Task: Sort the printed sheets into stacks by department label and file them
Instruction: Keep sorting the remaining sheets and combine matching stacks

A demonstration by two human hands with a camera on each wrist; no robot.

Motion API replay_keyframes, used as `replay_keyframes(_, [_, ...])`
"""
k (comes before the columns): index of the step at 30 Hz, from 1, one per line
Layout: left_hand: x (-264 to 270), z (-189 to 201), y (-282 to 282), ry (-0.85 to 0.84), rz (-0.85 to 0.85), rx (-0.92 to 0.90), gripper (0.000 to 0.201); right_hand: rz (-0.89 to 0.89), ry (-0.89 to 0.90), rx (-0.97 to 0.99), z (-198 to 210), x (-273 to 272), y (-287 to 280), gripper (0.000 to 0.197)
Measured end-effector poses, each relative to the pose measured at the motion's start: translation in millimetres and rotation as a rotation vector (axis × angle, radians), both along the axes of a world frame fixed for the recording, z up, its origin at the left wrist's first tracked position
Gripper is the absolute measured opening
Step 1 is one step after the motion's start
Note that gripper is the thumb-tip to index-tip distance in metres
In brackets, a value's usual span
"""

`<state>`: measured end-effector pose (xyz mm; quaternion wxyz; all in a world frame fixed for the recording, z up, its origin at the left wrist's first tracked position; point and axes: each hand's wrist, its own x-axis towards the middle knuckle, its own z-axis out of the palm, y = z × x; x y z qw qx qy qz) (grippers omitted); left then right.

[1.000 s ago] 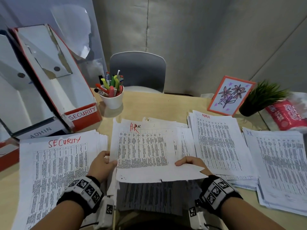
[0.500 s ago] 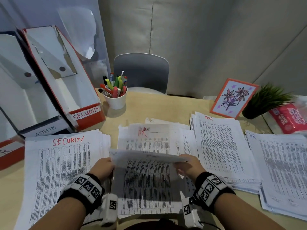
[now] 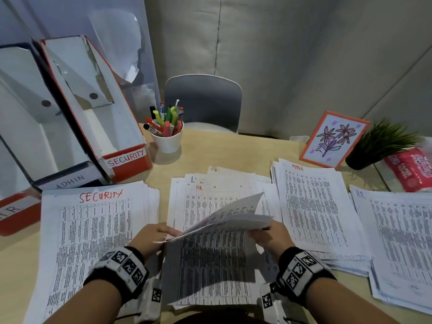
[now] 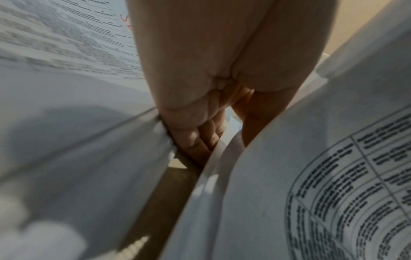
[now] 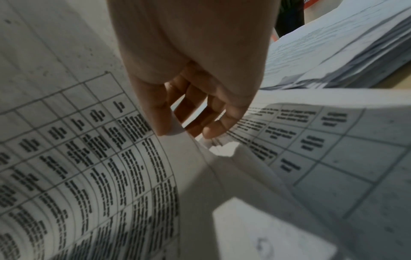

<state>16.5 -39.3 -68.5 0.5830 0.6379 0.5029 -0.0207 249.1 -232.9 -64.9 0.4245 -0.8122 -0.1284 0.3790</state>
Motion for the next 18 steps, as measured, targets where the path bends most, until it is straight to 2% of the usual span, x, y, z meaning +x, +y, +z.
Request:
replay_keyframes(2, [0.5,0.7,-1.1,0.016,-0.001,0.007,0.043,0.002,-0.015,0.006,0.7,-1.1,0.9,0.012])
replay_keyframes(4, [1.3,1.8,-1.2,0.014,0.041,0.020,0.024,-0.055,0.046,0.048,-0.6,-2.8,2.0,0.021])
replay_keyframes(5, [1.8,0.9,-1.4,-0.004,0.045,0.013,0.022,-0.070,0.091,0.064,-1.4,-3.4,2.1,0.027])
replay_keyframes(7, [4.1,-1.3,-1.8,-0.036,0.054,-0.010,0.029,-0.010,0.124,0.046,-2.2,-2.3,0.8,0.030])
replay_keyframes(9, [7.0,1.0,-3.3,-0.080,0.152,-0.064,0.035,0.076,0.086,-0.010,0.3,-0.8,-2.3,0.021])
replay_keyframes(11, [9.7,3.5,-3.8,-0.098,0.244,-0.058,0.034,0.089,0.048,-0.023,4.2,-1.2,-5.5,0.012])
replay_keyframes(15, [12.9,1.2,-5.6,-0.062,0.317,0.028,0.025,-0.042,0.038,0.028,6.0,-0.9,-12.3,0.025])
replay_keyframes(18, [16.0,-4.3,-13.7,-0.113,0.470,-0.072,0.038,-0.130,0.064,0.078,5.0,2.1,-18.8,0.023])
